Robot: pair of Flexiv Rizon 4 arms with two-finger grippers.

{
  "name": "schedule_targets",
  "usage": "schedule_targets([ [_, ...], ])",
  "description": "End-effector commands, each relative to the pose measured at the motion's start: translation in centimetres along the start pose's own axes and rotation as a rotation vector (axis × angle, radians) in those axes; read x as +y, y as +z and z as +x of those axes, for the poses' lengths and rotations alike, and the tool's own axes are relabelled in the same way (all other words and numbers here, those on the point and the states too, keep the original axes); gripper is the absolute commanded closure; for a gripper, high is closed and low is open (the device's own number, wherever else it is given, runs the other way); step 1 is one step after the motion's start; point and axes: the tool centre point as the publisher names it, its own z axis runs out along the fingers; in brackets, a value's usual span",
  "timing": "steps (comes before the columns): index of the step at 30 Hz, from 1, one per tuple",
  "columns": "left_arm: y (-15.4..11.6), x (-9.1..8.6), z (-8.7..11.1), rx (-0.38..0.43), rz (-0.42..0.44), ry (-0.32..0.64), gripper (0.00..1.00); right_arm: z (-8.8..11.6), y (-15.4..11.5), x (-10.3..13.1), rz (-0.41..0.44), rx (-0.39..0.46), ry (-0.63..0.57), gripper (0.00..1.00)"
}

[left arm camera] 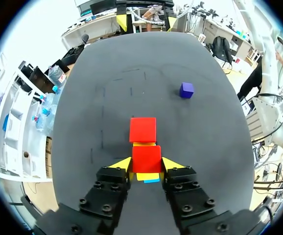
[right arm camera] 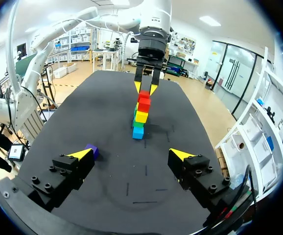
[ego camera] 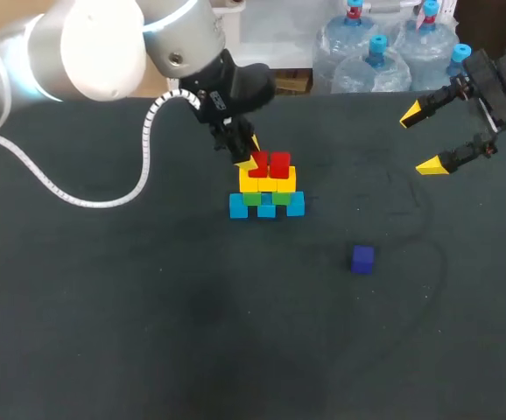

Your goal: Place the blue cubes, place green cubes on the blue cubes, place the yellow cubes on the green cubes, then place the red cubes on the yellow cubes, and place purple cube on the red cubes.

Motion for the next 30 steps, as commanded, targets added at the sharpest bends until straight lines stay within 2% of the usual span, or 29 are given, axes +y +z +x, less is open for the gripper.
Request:
schedule_targets([
  [1,0.0,0.3,-0.1,0.006,0.005,-0.001,0.71,0.0,0.1,-0.1,0.0,-0.001,-0.001,0.0],
  [2,0.0,0.3,-0.1,0.007,0.006,-0.004,0.71,0.0,0.1,-0.1,0.0,-0.001,-0.001,0.0],
  [5,0.0,0.3,-0.1,0.008,0.006,-0.006,0.6,0.0,0.1,-0.1,0.0,-0.001,-0.001,0.0],
  [7,0.0,0.3,-0.1,0.01,0.007,-0.007,0.57,0.0,0.1,-0.1,0.0,-0.001,-0.001,0.0],
  [9,0.0,0.3,-0.1,0.01,0.007,-0.007,0.49,0.0,0.1,-0.1,0.0,-0.001,-0.001,0.0],
  [18,-0.1,0.4,-0.2,0.01,0.006,-0.002,0.42,0.0,0.1,-0.1,0.0,-0.001,-0.001,0.0],
  [22,-0.7,0.4,-0.3,0.019,-0.01,0.011,0.29,0.0,0.1,-0.1,0.0,-0.001,-0.001,0.0],
  [26,-1.6,0.2,-0.2,0.028,-0.027,0.023,0.24,0.0,0.1,-0.1,0.0,-0.001,-0.001,0.0],
  [28,-2.0,0.1,-0.1,0.026,-0.035,0.026,0.27,0.0,0.1,-0.1,0.0,-0.001,-0.001,0.0],
  [30,-2.3,-0.1,0.1,0.028,-0.043,0.025,0.41,0.0,0.1,-0.1,0.0,-0.001,-0.001,0.0],
])
